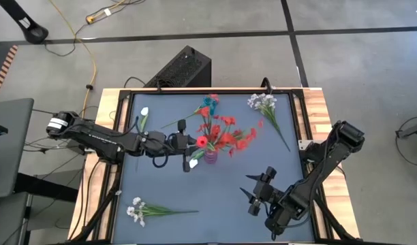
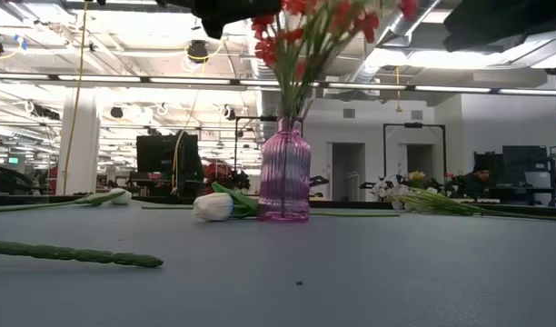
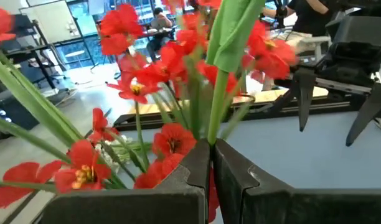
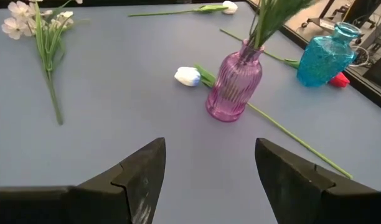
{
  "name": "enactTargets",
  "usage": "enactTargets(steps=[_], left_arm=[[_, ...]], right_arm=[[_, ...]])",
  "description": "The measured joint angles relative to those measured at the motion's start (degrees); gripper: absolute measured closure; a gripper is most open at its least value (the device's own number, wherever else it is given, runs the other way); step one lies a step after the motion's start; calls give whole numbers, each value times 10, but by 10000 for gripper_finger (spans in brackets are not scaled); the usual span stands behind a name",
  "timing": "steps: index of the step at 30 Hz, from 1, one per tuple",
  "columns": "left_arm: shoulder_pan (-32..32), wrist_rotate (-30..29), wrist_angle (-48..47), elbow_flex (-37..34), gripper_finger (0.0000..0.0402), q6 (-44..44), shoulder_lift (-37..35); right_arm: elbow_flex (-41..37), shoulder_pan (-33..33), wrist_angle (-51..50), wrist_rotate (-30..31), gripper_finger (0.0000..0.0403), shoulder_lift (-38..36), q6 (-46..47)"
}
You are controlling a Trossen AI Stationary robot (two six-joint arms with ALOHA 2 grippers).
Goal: Sort flowers into vase by color
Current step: Put the bottom red tulip into the violet vase
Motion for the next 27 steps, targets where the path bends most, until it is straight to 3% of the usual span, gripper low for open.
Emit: enactTargets(steps=[27], left_arm=[[0, 5, -39, -1, 401, -29, -3]], right_arm=[[0, 0, -2, 0, 129, 0, -2]])
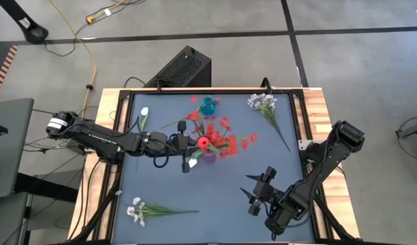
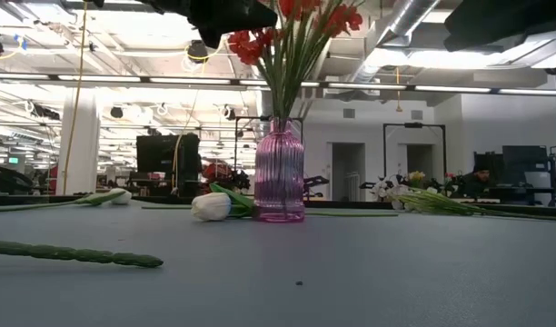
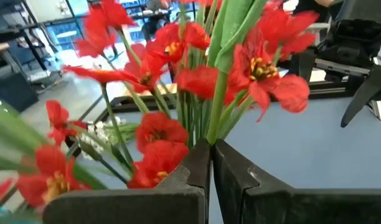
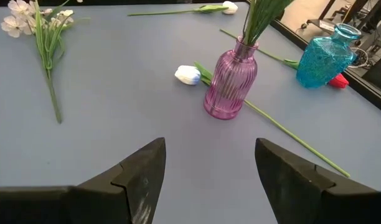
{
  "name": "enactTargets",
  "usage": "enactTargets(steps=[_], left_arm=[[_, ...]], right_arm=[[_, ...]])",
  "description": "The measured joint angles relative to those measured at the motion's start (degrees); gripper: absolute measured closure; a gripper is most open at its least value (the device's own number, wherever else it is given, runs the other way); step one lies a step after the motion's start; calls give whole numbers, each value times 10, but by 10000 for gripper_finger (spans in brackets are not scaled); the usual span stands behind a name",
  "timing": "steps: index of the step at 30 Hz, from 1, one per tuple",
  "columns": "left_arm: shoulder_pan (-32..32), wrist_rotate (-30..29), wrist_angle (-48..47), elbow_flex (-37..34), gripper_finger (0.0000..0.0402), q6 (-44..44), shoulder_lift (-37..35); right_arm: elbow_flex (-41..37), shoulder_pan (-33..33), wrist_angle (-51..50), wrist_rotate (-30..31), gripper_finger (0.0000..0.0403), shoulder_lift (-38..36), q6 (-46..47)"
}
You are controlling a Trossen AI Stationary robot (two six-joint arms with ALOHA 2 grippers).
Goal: Sort flowers into vase by color
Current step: Put the bottom red tulip into the violet vase
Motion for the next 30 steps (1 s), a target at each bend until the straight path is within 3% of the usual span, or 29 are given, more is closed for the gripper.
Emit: enactTargets(steps=[15, 30], left_arm=[[0, 0, -4, 0, 401, -19, 13], [-1, 14, 60, -6, 401, -27, 69]], right_arm=[[0, 0, 13, 1, 129, 0, 2], [-20, 16, 30, 32, 129, 0, 5]])
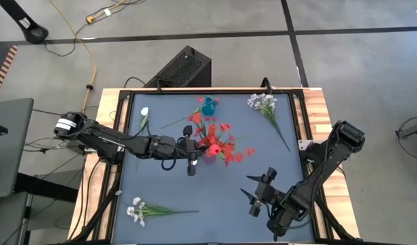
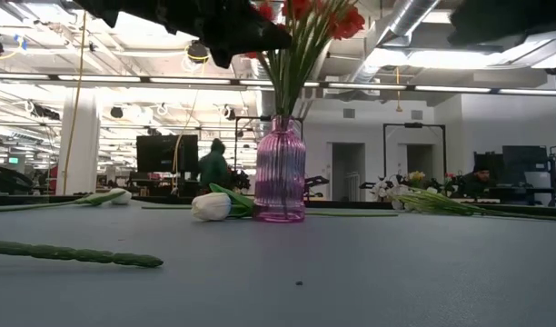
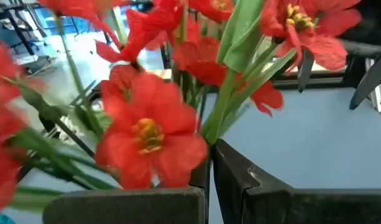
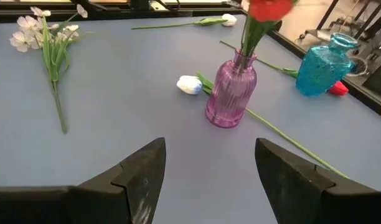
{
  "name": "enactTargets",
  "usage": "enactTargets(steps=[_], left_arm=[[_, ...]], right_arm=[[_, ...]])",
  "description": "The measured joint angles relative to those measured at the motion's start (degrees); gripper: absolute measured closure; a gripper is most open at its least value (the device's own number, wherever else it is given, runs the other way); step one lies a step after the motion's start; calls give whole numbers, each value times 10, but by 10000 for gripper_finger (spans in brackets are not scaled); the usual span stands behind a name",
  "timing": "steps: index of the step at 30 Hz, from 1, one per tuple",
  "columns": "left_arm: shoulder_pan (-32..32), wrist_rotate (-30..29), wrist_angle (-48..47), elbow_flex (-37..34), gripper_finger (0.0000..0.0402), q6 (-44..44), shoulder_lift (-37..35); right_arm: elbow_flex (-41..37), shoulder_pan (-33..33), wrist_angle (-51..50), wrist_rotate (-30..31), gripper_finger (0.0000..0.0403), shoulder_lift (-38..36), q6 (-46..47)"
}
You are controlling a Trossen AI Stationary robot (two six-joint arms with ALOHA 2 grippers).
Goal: Sort flowers into vase by color
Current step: Put the bottom red tulip into the violet vase
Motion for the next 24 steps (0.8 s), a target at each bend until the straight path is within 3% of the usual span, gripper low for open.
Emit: enactTargets(steps=[6, 11, 18, 24], left_arm=[[1, -5, 110, -63, 401, -18, 0], [2, -11, 111, -73, 401, -34, 0], [8, -6, 101, -73, 392, -39, 0], [24, 4, 55, -71, 338, -65, 0]], right_arm=[[-95, 0, 149, 1, 138, 0, 2], [-141, -9, 246, -2, 148, 0, -16], [-146, -24, 260, -2, 149, 0, -28], [-146, -27, 283, -7, 149, -4, -62]])
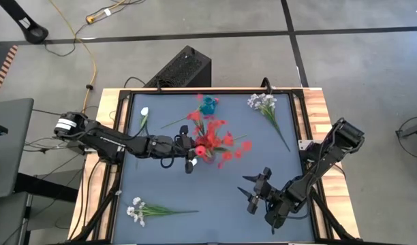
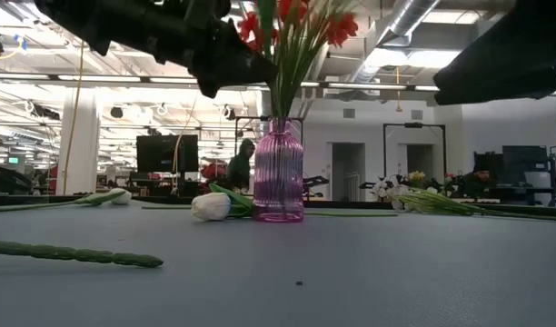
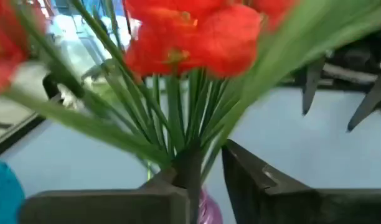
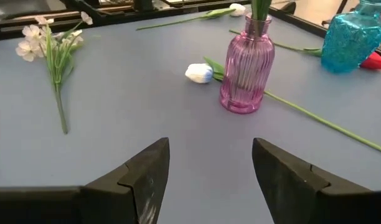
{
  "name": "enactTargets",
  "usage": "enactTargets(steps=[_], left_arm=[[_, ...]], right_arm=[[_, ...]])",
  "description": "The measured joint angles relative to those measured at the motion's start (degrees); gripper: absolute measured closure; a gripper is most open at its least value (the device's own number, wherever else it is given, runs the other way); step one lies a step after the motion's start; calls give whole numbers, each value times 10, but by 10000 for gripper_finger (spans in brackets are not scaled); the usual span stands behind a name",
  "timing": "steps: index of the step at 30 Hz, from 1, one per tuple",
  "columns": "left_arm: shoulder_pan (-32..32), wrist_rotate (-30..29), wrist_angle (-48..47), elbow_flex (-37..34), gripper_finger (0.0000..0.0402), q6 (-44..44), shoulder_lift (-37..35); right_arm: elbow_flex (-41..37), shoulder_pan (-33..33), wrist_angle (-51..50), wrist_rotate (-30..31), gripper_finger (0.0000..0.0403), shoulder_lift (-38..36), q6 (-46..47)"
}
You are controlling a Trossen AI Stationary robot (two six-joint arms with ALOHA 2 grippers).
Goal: Sort flowers into vase by color
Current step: Put the bottom red tulip into the violet vase, then put the red tulip into the violet vase
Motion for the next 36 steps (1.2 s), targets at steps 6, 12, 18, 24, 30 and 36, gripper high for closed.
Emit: enactTargets(steps=[6, 12, 18, 24, 30, 36], left_arm=[[3, 17, -46, 17, 285, 0, -1], [18, 64, -206, 81, 263, -15, -2], [26, 119, -429, 171, 262, 1, -2], [25, 140, -664, 264, 262, 16, -2], [25, 148, -839, 329, 262, 1, -2], [24, 146, -911, 352, 262, 1, -13]], right_arm=[[0, -1, -7, -1, 150, -29, -2], [0, -1, -12, -4, 150, -55, -28], [0, -1, -22, -9, 150, -77, -33], [0, -1, -34, -11, 150, -82, -33], [0, -4, -41, -26, 150, -82, -32], [0, -4, -40, -26, 150, -82, -32]])
